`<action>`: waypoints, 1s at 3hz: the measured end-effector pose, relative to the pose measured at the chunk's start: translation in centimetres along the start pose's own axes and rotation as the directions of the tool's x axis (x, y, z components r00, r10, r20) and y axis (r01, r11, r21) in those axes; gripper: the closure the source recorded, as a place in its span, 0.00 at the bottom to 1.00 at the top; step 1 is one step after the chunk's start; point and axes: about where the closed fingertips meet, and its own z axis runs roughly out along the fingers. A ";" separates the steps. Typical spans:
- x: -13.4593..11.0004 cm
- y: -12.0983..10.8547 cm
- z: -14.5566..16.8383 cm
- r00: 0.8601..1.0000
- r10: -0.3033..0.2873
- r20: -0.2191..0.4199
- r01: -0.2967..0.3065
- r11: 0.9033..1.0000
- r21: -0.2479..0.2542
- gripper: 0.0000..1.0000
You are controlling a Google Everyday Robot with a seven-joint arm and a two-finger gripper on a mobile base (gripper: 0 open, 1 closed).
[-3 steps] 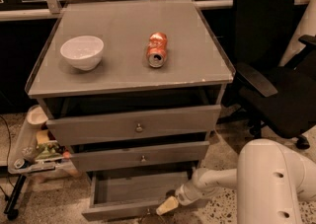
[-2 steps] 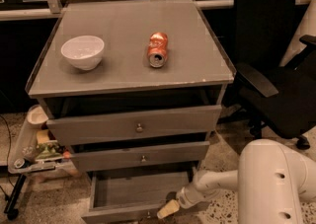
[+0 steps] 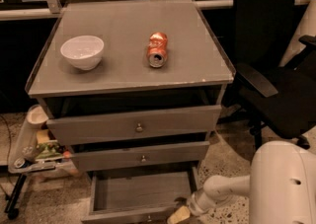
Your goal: Open bottom drawer
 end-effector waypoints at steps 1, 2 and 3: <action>0.0 0.0 -0.4 1.000 0.003 0.000 -0.003 1.000 0.004 0.00; 2.6 0.7 -0.8 0.999 0.025 -0.031 -0.025 1.000 -0.001 0.00; 2.5 0.7 -1.0 0.999 0.025 -0.032 -0.025 1.000 -0.001 0.00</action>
Offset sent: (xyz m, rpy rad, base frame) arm -0.1555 -0.0640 0.0117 -0.0766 0.2036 -0.0304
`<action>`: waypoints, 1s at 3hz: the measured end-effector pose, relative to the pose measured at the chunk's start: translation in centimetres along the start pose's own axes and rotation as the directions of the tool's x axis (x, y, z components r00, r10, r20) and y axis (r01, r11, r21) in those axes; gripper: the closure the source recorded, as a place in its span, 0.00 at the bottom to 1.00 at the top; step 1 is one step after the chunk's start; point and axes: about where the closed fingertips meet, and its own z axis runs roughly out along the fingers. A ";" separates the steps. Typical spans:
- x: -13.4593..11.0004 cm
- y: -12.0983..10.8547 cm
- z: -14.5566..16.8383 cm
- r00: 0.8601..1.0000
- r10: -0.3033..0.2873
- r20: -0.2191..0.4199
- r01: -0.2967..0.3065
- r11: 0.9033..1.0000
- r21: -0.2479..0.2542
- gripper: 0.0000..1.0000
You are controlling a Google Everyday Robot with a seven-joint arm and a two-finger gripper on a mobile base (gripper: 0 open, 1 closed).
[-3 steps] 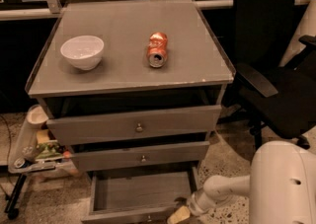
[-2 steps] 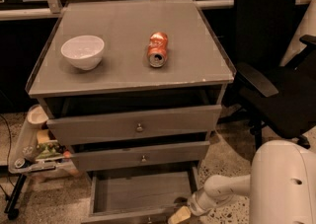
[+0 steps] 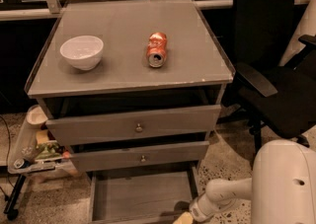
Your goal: Open bottom drawer
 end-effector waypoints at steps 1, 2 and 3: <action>-0.3 0.0 0.1 1.000 -0.006 -0.008 0.006 1.000 -0.005 0.00; 0.6 0.1 0.3 1.000 0.006 -0.028 -0.007 1.000 -0.019 0.00; 1.8 0.4 0.1 0.999 0.025 -0.046 -0.026 0.999 -0.029 0.00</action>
Offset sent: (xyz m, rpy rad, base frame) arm -0.0343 -0.0129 -0.0253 0.0083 0.1393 0.0093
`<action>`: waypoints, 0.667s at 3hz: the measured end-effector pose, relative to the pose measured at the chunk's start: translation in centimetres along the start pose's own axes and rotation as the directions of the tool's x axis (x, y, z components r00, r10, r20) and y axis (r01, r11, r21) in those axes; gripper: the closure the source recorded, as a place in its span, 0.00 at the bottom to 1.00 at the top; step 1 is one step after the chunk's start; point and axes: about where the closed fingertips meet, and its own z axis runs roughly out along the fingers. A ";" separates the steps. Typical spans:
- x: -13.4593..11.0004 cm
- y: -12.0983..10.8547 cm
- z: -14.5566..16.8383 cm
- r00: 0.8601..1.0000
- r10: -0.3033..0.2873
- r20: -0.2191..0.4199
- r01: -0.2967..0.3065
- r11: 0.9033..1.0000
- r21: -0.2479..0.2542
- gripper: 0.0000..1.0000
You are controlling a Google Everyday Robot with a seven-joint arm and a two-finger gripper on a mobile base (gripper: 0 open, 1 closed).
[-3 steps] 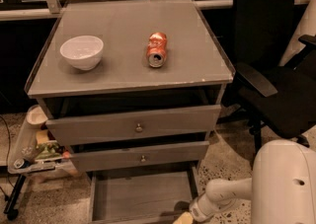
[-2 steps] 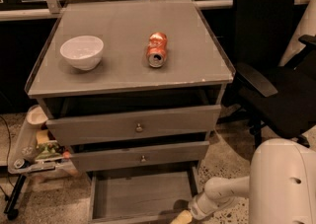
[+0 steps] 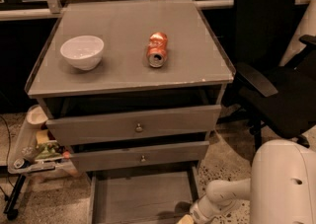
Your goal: Open bottom drawer
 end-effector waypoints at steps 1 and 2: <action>0.0 0.1 -0.2 1.000 0.000 0.000 0.000 1.000 0.000 0.00; 2.7 0.9 -0.4 0.999 0.039 -0.020 -0.040 0.999 -0.006 0.00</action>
Offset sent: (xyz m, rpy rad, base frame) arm -0.1588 -0.0518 0.0172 -0.0465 0.2016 -0.1381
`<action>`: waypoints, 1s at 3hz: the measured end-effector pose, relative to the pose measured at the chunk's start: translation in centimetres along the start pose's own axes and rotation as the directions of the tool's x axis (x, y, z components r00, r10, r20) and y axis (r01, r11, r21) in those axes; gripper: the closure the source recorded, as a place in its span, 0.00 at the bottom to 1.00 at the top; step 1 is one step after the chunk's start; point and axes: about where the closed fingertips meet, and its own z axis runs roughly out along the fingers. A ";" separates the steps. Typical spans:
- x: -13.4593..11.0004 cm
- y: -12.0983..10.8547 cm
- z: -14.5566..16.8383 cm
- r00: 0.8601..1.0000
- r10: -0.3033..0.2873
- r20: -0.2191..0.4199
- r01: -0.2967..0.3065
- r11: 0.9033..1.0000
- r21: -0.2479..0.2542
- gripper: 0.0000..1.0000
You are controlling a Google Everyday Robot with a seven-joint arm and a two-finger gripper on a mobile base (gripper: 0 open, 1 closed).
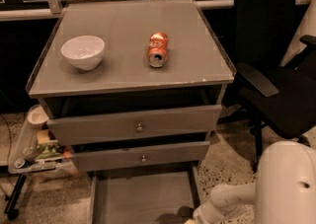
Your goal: Open bottom drawer
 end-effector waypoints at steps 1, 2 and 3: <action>-0.2 0.1 0.0 1.000 0.000 0.000 0.000 1.000 0.000 0.00; 2.6 -0.8 -3.7 0.991 0.124 0.047 -0.127 0.990 0.058 0.00; 6.1 1.9 -3.1 0.992 0.127 -0.015 -0.126 0.992 0.029 0.00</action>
Offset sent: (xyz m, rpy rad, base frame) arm -0.1793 -0.0674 0.0689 -0.1189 0.1874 -0.2681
